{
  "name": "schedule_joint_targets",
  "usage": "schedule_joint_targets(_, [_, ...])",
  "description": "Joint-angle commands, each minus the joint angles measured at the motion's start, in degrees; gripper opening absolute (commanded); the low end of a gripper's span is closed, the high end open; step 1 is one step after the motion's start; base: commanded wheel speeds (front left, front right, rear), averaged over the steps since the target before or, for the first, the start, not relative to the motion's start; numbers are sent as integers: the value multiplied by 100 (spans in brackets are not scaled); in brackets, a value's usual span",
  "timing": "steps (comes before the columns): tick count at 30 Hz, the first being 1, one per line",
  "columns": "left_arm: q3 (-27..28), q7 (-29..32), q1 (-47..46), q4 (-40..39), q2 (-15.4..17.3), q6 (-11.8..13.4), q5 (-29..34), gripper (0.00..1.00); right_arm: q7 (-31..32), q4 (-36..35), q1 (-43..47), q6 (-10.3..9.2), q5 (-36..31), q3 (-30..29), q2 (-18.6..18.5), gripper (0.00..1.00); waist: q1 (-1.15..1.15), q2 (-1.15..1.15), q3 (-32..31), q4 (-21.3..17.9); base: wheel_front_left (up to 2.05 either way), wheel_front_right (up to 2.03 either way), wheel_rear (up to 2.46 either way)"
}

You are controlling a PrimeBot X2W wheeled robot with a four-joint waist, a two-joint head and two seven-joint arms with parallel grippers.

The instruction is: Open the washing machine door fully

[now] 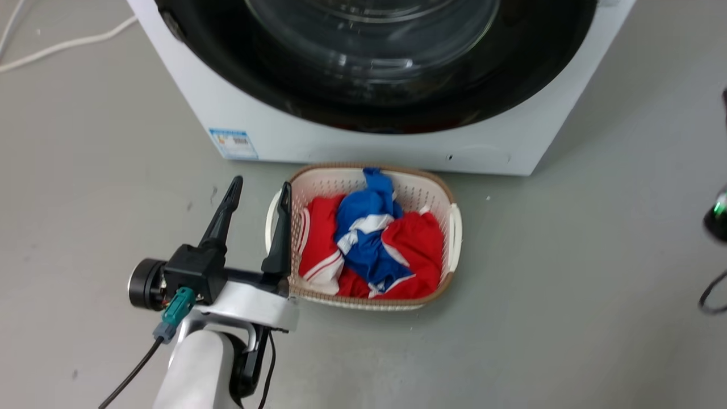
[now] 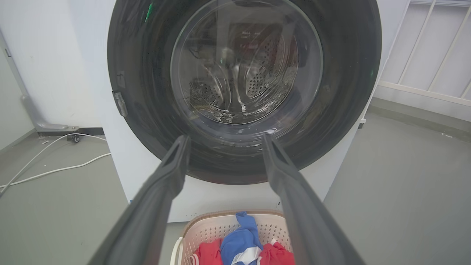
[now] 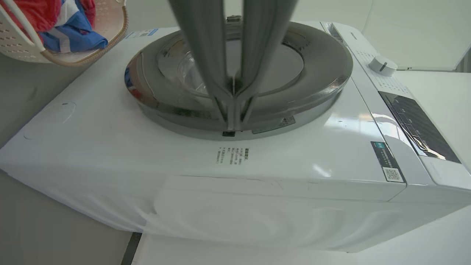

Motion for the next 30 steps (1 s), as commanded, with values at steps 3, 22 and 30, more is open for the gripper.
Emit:
schedule_joint_targets(3, [-34, -15, -181, -85, -11, -44, 53, 100, 279, 355, -664, 3, -129, 172, -204, 0, 0, 0, 403, 175, 0, 0, 0])
schedule_joint_targets(22, [-204, -15, -639, -289, -81, -49, 21, 100, 966, 2052, -3292, 3, -1210, 983, -569, 0, 0, 0, 1147, 493, 0, 0, 0])
schedule_joint_targets(30, [-259, -15, -760, -326, -91, -44, 37, 100, 1156, 2408, -3843, 3, -1446, 1132, -515, 0, 0, 0, 1402, 557, 0, 0, 0])
